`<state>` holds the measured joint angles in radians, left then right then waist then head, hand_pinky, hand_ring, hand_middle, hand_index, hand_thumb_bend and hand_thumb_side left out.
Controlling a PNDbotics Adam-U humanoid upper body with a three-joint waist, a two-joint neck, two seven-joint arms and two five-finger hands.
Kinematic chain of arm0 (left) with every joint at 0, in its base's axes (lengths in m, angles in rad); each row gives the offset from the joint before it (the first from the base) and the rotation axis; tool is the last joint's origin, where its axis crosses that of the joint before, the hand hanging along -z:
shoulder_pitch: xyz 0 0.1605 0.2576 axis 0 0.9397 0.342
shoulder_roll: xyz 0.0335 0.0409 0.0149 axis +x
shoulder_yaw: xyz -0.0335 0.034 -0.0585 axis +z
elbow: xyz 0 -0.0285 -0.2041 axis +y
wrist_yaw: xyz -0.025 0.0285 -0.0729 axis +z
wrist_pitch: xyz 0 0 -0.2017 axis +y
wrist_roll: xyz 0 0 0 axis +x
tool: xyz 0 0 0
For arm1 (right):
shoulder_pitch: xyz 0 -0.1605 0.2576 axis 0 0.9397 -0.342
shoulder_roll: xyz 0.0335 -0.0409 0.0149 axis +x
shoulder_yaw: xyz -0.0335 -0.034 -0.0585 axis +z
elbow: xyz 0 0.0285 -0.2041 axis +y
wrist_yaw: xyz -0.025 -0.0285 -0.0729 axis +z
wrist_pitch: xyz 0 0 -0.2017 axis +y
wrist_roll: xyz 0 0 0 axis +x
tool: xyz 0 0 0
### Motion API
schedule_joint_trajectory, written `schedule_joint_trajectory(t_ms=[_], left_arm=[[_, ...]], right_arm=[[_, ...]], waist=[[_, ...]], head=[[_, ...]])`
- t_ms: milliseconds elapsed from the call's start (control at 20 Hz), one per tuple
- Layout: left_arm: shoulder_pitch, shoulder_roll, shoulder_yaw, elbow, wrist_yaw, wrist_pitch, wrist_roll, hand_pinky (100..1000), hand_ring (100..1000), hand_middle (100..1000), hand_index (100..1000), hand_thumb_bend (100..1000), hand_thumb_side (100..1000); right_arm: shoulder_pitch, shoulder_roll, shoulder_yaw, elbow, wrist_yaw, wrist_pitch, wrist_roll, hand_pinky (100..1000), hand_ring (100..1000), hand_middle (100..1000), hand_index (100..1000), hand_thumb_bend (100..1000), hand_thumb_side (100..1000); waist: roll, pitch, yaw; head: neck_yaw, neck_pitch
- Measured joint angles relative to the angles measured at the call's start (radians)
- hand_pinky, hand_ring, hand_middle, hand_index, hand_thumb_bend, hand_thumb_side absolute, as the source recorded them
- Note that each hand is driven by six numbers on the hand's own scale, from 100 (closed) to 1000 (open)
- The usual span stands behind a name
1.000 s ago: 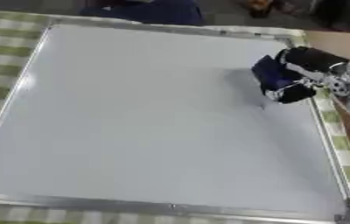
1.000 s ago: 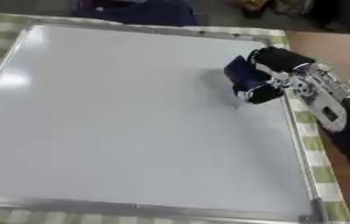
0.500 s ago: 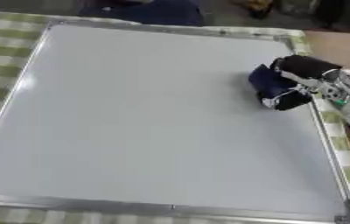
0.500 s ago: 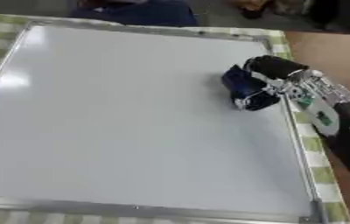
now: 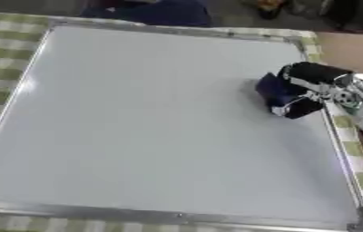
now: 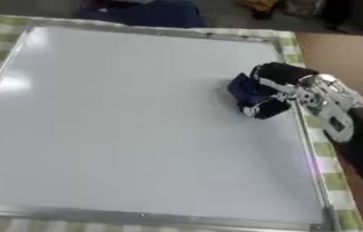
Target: Wipe the whiteboard clean with a brush.
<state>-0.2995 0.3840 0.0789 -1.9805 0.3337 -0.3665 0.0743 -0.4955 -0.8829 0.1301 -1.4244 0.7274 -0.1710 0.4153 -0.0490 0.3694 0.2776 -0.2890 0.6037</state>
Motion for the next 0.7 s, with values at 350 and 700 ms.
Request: schedule_joint_trajectory(t_ms=[350, 700], left_arm=[[0.000, -0.006, 0.000, 0.000, 0.000, 0.000, 0.000, 534, 634, 582, 534, 127, 1000], [0.000, -0.006, 0.000, 0.000, 0.000, 0.000, 0.000, 535, 634, 583, 535, 124, 999]], right_arm=[[0.005, 0.003, 0.000, 0.000, -0.005, -0.022, 0.016, 344, 434, 364, 100, 194, 690], [0.007, 0.007, -0.001, 0.000, -0.007, -0.026, 0.021, 371, 459, 392, 100, 247, 774]], waist=[[0.000, 0.000, 0.000], [-0.001, 0.000, 0.000]], head=[[0.002, 0.000], [0.004, 0.000]])
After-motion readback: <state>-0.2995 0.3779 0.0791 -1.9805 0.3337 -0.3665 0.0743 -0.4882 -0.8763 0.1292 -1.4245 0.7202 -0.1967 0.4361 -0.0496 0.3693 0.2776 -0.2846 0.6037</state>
